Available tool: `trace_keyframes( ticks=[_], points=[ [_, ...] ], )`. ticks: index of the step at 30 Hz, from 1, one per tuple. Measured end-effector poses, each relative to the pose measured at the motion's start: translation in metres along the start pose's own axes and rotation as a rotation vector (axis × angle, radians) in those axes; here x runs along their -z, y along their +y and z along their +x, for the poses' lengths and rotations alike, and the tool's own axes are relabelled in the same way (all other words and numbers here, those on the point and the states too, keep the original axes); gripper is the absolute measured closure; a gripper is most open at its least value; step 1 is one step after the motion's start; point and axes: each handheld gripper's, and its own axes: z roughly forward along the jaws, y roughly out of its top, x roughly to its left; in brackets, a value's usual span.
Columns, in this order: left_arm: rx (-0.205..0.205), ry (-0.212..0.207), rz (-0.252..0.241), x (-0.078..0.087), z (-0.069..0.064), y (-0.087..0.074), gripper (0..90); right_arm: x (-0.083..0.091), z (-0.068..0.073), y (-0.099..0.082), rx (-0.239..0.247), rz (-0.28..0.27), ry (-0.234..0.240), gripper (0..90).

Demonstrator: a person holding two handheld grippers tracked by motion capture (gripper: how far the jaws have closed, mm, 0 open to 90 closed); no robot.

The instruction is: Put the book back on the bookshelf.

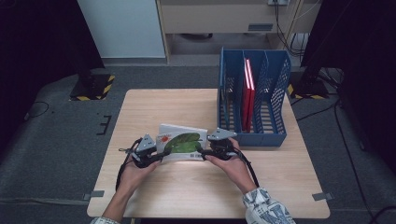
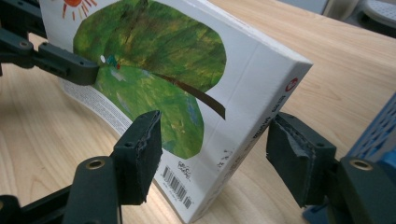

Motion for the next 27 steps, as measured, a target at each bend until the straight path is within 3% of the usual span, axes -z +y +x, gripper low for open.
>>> trace_keyframes(
  ticks=[6,14,16,17,21,27],
  points=[
    [-0.017,0.028,0.007,-0.005,0.0,-0.004,64.5,0.003,0.002,-0.001,-0.001,-0.016,-0.013,35.5],
    [-0.008,0.047,0.042,-0.001,-0.008,-0.012,53.7,0.015,0.015,-0.004,0.023,-0.026,0.03,35.9],
    [0.0,0.063,0.043,0.003,-0.008,-0.012,52.2,0.017,0.018,-0.004,0.021,-0.032,0.045,36.0],
    [0.023,0.075,0.034,0.009,-0.007,-0.014,48.4,0.017,0.02,-0.004,0.026,-0.032,0.058,35.4],
    [0.051,0.083,0.014,0.02,-0.003,-0.015,45.4,0.015,0.024,-0.005,0.047,-0.023,0.05,33.7],
    [0.042,0.085,0.031,0.028,-0.008,-0.018,38.9,0.014,0.021,-0.004,0.036,-0.019,0.062,32.0]
  ],
)
